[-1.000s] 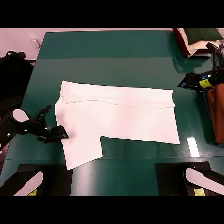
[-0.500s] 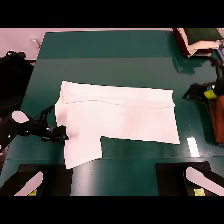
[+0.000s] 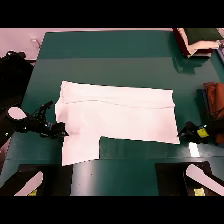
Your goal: Fold the shirts.
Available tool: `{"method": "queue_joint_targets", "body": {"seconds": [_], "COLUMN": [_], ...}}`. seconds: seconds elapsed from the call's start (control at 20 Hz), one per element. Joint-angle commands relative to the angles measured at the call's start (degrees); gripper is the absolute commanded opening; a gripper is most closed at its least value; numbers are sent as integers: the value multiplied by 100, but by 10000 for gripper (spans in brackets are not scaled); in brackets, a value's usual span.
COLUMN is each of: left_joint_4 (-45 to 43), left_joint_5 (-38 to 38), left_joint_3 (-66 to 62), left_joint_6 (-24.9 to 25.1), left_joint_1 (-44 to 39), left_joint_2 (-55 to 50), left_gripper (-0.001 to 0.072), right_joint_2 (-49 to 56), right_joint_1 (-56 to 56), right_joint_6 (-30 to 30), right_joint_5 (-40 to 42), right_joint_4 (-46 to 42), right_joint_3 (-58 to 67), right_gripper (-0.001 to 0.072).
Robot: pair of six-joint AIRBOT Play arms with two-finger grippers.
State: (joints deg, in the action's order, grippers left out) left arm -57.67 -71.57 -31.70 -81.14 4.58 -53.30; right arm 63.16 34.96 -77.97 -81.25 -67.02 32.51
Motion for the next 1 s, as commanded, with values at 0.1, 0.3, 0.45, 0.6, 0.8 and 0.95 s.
{"method": "queue_joint_targets", "body": {"seconds": [0.1, 0.3, 0.45, 0.6, 0.8, 0.95], "left_joint_4": [-50, -455, -855, -592, -669, -708], "left_joint_5": [-79, -424, -1213, -1856, -1456, -560], "left_joint_3": [-35, -125, -125, -164, -667, -1113], "left_joint_6": [74, -125, -485, -938, -879, -581], "left_joint_1": [-2, -2, -2, -2, -2, -2], "left_joint_2": [4, 601, 1532, 2413, 2216, 1388], "left_gripper": [28, 27, 27, 27, 26, 27], "right_joint_2": [184, -424, -1119, -1862, -2105, -1384], "right_joint_1": [-592, -1126, -1307, -1381, -1381, -1384], "right_joint_6": [114, 111, 109, 90, -61, -63], "right_joint_5": [573, 153, -518, -1027, -874, -691], "right_joint_4": [553, -44, -662, -1121, -1054, -887], "right_joint_3": [-306, 280, 673, 911, 1270, 1755], "right_gripper": [205, 15, 15, 14, 14, 14]}}
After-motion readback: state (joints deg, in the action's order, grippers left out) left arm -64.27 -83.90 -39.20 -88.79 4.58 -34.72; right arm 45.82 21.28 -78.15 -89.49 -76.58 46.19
